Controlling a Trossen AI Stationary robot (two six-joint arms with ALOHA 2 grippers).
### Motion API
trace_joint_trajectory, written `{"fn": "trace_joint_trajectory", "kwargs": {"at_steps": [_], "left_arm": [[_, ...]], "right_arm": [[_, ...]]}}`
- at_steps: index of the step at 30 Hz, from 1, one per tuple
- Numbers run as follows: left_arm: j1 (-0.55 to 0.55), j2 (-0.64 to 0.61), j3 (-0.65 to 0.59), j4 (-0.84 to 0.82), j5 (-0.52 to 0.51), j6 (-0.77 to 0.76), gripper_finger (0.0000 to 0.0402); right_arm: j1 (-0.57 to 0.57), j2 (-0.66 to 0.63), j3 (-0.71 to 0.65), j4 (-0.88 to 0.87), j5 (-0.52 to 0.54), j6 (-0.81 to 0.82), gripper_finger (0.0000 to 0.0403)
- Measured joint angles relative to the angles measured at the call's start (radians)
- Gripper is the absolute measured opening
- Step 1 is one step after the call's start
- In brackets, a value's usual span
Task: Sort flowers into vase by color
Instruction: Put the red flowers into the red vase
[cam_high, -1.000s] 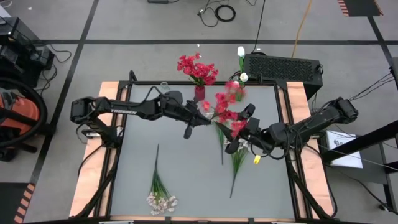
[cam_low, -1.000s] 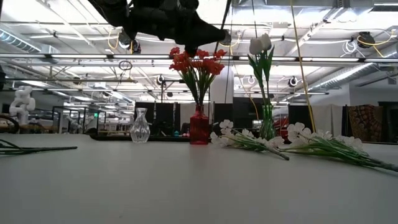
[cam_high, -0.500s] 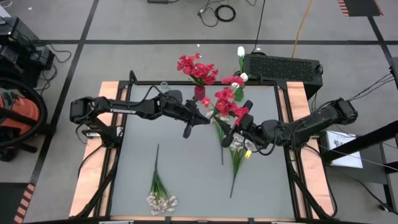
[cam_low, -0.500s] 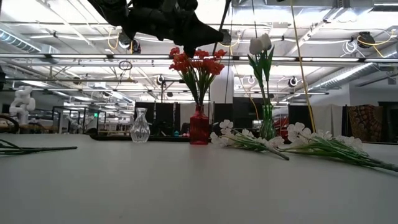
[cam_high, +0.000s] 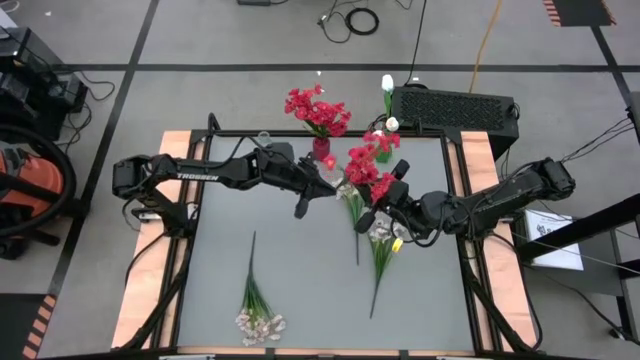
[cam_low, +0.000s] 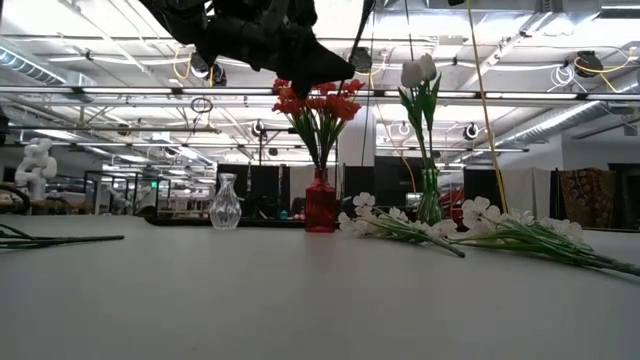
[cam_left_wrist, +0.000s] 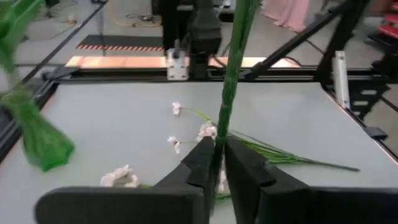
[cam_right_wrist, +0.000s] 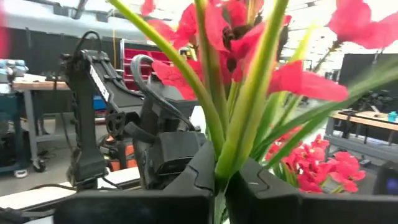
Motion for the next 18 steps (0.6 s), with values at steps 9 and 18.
{"fn": "trace_joint_trajectory", "kwargs": {"at_steps": [9, 18], "left_arm": [[0.011, -0.139, 0.000, -0.241, -0.295, -0.005, 0.0154], [0.103, -0.160, 0.000, -0.290, -0.571, 0.005, 0.0201]], "right_arm": [[0.002, 0.000, 0.000, 0.009, 0.052, -0.059, 0.0002], [-0.059, 0.050, 0.000, -0.001, 0.048, -0.038, 0.0001]]}}
